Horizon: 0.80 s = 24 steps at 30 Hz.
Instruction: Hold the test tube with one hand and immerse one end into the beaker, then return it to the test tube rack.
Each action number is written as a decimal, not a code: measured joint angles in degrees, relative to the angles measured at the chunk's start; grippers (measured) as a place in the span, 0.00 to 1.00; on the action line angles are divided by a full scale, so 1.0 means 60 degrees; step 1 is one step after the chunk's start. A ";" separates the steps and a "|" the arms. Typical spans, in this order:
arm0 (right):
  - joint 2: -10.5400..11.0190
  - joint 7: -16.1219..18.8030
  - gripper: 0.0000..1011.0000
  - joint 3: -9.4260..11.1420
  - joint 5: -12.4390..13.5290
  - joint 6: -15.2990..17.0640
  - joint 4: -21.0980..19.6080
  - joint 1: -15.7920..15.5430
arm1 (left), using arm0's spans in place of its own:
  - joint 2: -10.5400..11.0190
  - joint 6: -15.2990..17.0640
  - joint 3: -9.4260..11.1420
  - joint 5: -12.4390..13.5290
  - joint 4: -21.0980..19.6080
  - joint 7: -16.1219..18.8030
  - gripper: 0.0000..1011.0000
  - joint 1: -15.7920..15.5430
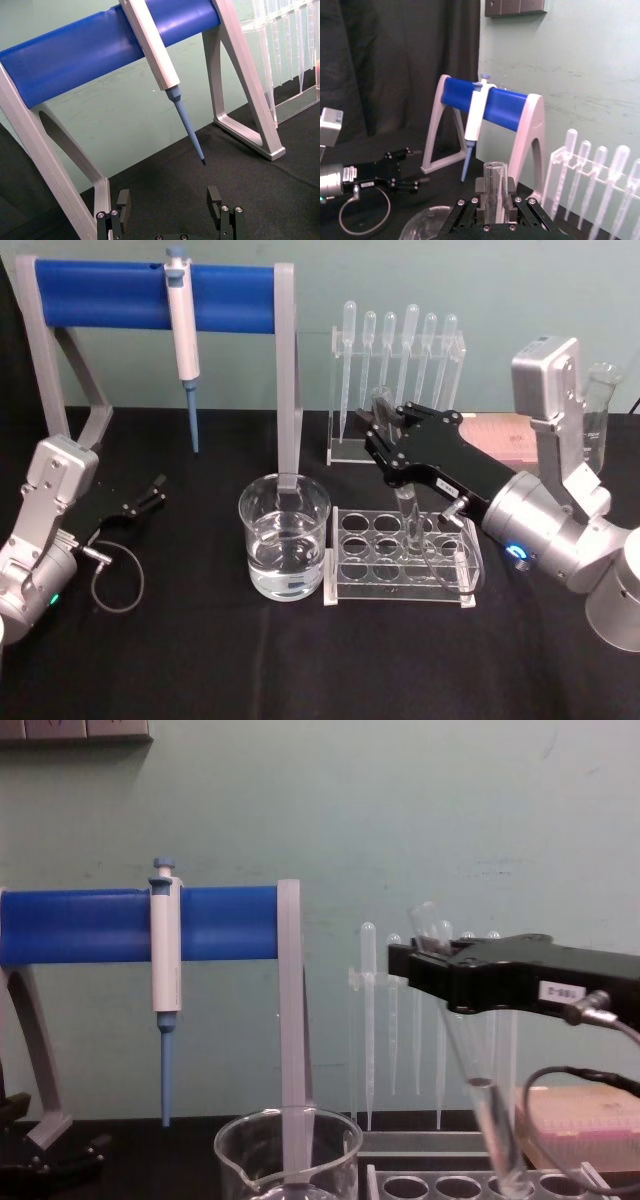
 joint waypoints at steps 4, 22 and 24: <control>-0.0197 0.0060 0.22 -0.0131 -0.0014 -0.0223 0.0278 0.0118 | 0.0000 0.0000 0.0000 0.0000 0.0001 0.0000 0.99 -0.0001; -0.0678 0.0228 0.22 -0.0268 -0.0205 -0.1503 0.1283 0.0070 | 0.0000 0.0000 0.0000 0.0000 0.0001 0.0000 0.99 0.0000; -0.0715 0.0257 0.22 -0.0268 -0.0229 -0.1666 0.1367 0.0049 | 0.0000 0.0000 0.0000 0.0000 0.0000 0.0000 0.99 0.0000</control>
